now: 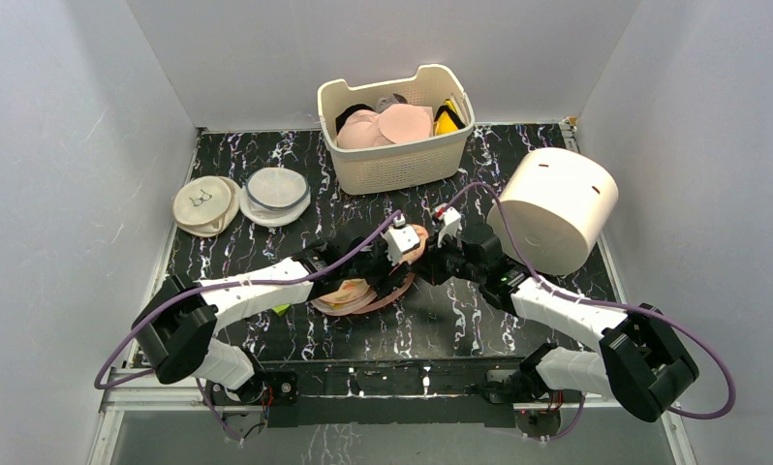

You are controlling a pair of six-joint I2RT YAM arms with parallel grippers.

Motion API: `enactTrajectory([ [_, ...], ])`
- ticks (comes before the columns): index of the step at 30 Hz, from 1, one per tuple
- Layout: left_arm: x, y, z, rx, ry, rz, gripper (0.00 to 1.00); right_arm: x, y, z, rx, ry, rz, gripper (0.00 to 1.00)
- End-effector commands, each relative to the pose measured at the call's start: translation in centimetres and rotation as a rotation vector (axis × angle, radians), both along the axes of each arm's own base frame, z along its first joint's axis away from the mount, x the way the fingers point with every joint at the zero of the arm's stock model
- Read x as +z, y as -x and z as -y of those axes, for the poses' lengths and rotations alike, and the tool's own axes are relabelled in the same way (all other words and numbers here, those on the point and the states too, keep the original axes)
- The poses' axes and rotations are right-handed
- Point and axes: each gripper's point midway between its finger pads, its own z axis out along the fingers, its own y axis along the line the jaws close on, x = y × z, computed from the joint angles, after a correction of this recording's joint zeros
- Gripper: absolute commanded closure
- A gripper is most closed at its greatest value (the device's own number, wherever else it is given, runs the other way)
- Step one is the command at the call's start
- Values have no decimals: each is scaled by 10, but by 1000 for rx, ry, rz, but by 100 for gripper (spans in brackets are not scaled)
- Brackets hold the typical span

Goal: Unzip the laundry bag and remove the bra

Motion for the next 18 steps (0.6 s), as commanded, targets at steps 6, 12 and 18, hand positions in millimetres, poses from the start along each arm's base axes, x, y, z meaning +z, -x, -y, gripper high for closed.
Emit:
enactTrajectory([
  [6,20,-6,0,-6,-6,46,79,48,-8,-18,15,-90,115,100],
  [12,26,-8,-6,-9,-15,90,100,37,-21,2,-110,-11,108,100],
  [18,35,-8,-10,-10,-10,124,100,19,-38,41,-208,16,41,100],
])
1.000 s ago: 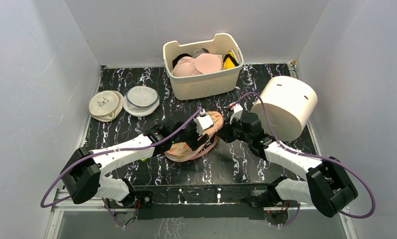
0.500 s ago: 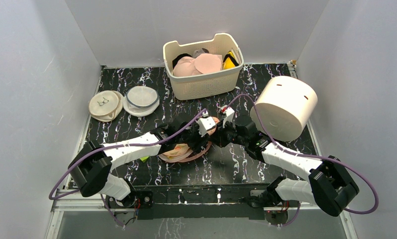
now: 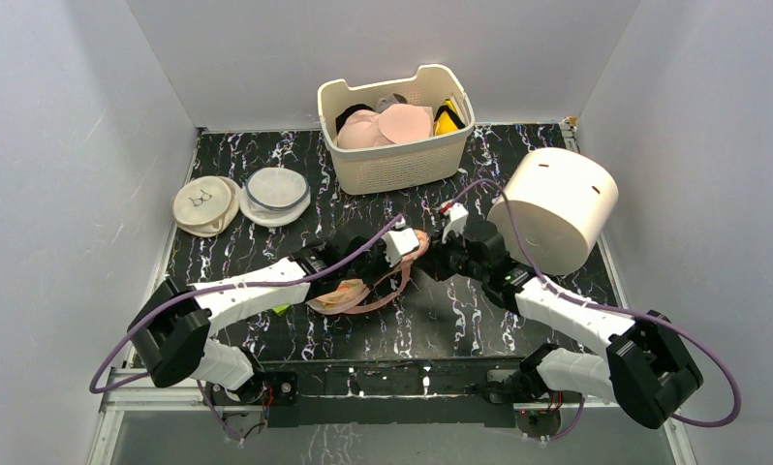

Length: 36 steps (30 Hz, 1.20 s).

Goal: Unzip the laundry bag and remove the bra

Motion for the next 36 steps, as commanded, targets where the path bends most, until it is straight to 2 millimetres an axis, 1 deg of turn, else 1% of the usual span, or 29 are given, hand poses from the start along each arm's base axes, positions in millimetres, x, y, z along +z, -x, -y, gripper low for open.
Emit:
enactTrajectory([
  [1,32,-3,-1,-3,42,74,100,13,-32,37,-142,-16,27,100],
  [3,33,-4,-2,-2,47,79,100,8,-41,57,-184,-21,14,100],
  [5,33,-3,-2,-3,48,80,100,4,-43,65,-186,-12,5,100],
  [6,33,-4,-2,-1,47,80,100,4,-43,65,-174,0,8,100],
  [11,27,-2,0,-8,33,55,100,17,-36,55,-68,4,43,100],
  [12,27,-2,1,-11,34,51,99,20,-34,54,-53,-3,51,100],
  [13,27,-1,1,-14,35,46,95,23,-32,52,-40,-12,60,100],
  [16,26,1,3,-24,40,36,74,30,-27,47,-1,-36,77,100],
  [20,28,5,6,-41,62,27,55,36,-22,38,31,-57,92,100],
  [22,30,7,8,-54,74,23,49,38,-19,33,45,-60,95,100],
  [26,34,14,13,-88,110,6,45,40,-12,17,83,-53,104,100],
  [28,37,20,17,-118,137,-5,41,40,-8,9,99,-50,107,100],
  [30,40,26,21,-149,163,-17,40,41,-4,0,114,-51,110,100],
  [32,41,28,22,-157,172,-25,40,41,1,-9,135,-54,110,100],
  [36,36,23,20,-128,146,-28,44,42,7,-22,160,-51,116,100],
])
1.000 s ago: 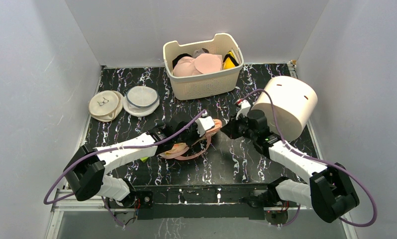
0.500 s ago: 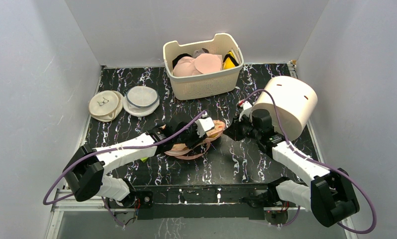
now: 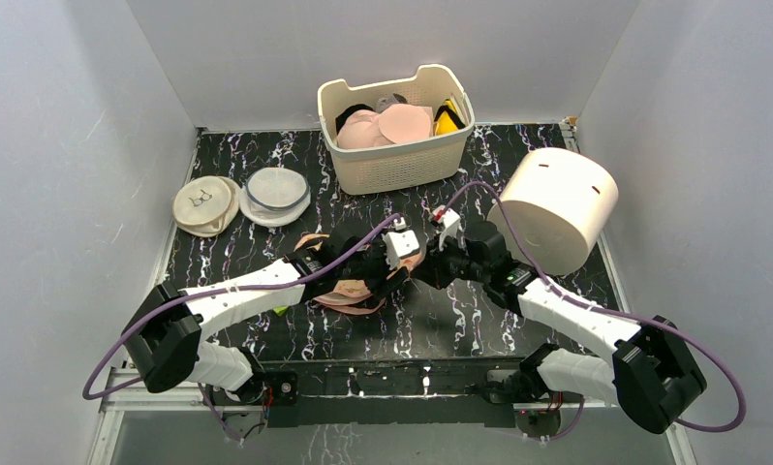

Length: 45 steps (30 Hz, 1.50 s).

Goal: Unzip the laundry bag and remove the bra

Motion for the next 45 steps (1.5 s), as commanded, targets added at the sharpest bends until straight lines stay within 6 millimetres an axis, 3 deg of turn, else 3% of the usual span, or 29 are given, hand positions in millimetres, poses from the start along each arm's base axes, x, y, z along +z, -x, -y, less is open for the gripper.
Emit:
enactTrajectory([
  [1,15,1,5,-11,42,13,45,40,-13,-23,10,-69,118,100],
  [5,10,-4,1,15,7,17,55,42,-10,-28,23,-74,125,100],
  [15,11,-6,-3,15,-12,42,100,44,-14,-21,-20,-65,150,100],
  [21,21,-4,-3,-5,17,69,100,30,-30,2,-143,-16,126,100],
  [29,44,1,-7,-26,85,145,100,2,-54,52,-253,-35,15,100],
  [33,49,1,-8,-26,99,163,100,0,-56,55,-243,-27,8,100],
  [37,46,-1,-9,-19,81,156,100,11,-54,51,-195,-33,32,100],
  [42,37,7,-3,-63,71,103,66,24,-45,42,-124,-69,59,100],
  [45,35,20,4,-131,98,71,52,30,-39,33,-92,-83,75,100],
])
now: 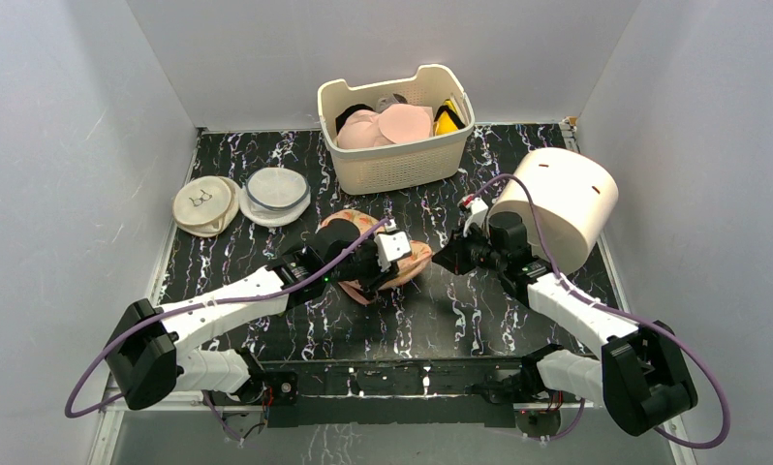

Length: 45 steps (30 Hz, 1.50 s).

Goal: Unzip the laundry bag and remove the bra

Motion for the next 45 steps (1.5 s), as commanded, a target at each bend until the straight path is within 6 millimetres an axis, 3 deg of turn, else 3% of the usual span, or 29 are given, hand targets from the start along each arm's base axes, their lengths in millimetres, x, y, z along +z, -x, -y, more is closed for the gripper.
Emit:
enactTrajectory([
  [1,6,21,14,-120,48,-40,51,39,0,-18,75,-55,124,100],
  [7,-5,28,20,-144,26,-53,47,46,18,-48,151,-62,151,100],
  [13,-22,14,17,-56,-50,-59,45,49,31,-70,195,-61,160,100],
  [17,-30,3,11,0,-104,-45,51,52,33,-73,202,-67,168,100],
  [25,-21,-3,4,21,-111,13,90,53,28,-67,164,-41,189,100],
  [27,-17,-4,2,26,-106,31,95,49,22,-61,118,-23,192,100],
  [37,-5,-6,-4,34,-84,82,100,17,-7,-30,30,43,88,100],
  [45,-3,-5,-4,27,-81,89,100,7,-18,-12,-11,67,73,100],
])
